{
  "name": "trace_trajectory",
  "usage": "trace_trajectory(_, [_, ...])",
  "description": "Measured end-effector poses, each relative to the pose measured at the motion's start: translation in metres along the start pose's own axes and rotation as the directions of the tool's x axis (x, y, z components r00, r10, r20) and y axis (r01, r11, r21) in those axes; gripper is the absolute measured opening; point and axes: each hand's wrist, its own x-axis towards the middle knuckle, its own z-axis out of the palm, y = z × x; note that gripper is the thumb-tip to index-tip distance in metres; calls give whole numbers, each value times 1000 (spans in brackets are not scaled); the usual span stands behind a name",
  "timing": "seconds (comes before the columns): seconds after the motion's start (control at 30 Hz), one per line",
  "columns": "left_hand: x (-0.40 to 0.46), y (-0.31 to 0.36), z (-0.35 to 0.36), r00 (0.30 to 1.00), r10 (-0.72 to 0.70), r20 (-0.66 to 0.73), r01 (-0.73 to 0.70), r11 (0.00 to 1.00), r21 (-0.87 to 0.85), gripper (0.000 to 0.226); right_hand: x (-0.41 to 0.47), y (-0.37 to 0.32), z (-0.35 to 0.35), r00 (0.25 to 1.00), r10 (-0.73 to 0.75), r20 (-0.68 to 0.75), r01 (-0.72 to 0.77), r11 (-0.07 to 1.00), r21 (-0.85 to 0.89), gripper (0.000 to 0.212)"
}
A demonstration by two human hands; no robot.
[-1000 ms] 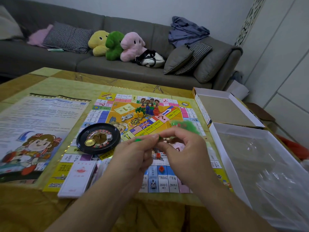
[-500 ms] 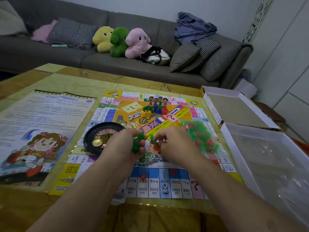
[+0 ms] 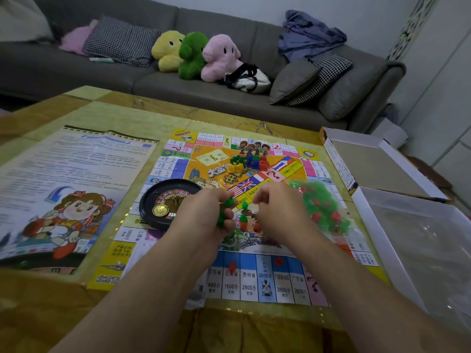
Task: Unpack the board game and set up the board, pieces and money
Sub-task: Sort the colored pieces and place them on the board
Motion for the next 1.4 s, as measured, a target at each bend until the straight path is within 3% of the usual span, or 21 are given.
trace_trajectory(0.23, [2, 0, 0, 999, 12, -31, -10, 999, 39, 19, 6, -16, -3, 971, -89, 220, 89, 996, 11, 27])
trace_trajectory(0.3, [2, -1, 0, 999, 8, -35, -7, 999, 34, 19, 5, -18, -4, 967, -97, 236, 104, 994, -17, 30])
trace_trajectory(0.43, [1, 0, 1, 999, 8, -31, -7, 999, 34, 19, 0, -19, -5, 958, -160, 239, 180, 981, -68, 15])
trace_trajectory(0.67, [-8, 1, 5, 1000, 9, -27, -8, 999, 33, 16, -4, -22, 0, 956, -230, 185, 256, 957, -135, 19])
trace_trajectory(0.73, [-12, 1, 4, 1000, 15, -20, -14, 999, 43, 15, -7, -18, -3, 972, -213, 99, 221, 972, -76, 19])
trace_trajectory(0.8, [-16, 1, 4, 1000, 13, 7, -13, 998, 56, 14, -15, -13, -14, 984, -176, -1, 175, 978, 117, 20])
trace_trajectory(0.9, [-26, 0, 7, 993, -21, 119, 10, 996, 94, 21, -37, -5, -43, 986, -147, -79, 167, 863, 478, 21])
trace_trajectory(1.0, [-43, -3, 16, 957, -50, 285, 20, 994, 106, 24, -61, 3, -68, 985, -152, -76, 164, 732, 661, 23])
trace_trajectory(1.2, [-73, -10, 31, 872, -96, 479, 51, 993, 107, 25, -94, 17, -99, 982, -147, -120, 189, 692, 696, 25])
trace_trajectory(1.4, [-89, -11, 34, 892, -75, 445, 4, 988, 157, 32, -108, 22, -105, 978, -109, -176, 202, 690, 695, 23])
